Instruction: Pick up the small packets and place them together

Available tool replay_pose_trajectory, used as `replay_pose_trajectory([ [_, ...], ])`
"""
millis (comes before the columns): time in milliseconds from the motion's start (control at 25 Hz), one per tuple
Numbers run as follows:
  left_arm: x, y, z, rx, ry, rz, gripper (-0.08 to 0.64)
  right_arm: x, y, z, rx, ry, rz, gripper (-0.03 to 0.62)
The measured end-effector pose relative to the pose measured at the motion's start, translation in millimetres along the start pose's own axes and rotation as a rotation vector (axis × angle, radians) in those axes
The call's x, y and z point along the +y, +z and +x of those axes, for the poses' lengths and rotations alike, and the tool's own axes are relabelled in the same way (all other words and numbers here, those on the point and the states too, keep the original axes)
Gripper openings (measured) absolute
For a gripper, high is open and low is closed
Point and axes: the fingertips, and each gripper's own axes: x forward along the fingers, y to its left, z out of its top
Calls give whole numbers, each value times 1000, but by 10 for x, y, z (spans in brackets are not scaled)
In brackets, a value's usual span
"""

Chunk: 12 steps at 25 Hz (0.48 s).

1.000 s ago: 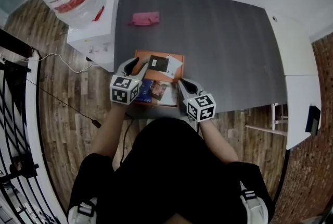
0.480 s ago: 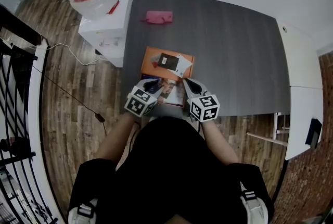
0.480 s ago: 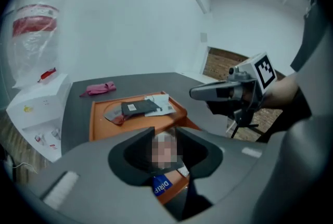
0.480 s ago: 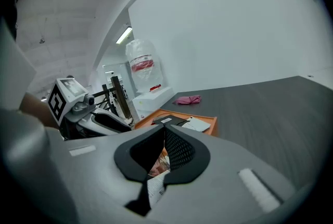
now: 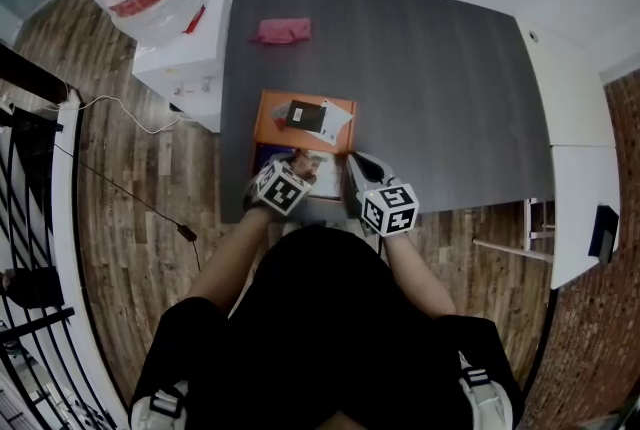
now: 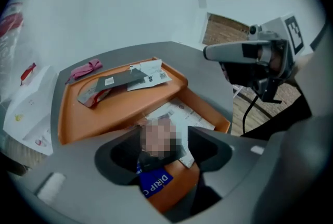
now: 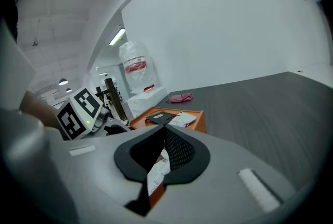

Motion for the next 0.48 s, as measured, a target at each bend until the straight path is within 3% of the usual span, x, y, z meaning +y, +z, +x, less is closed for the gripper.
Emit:
replay_pose_trajectory([
  [480,-28,-89,341,126,28,13,351,-246,-118,-263,-3,-63,51,3],
])
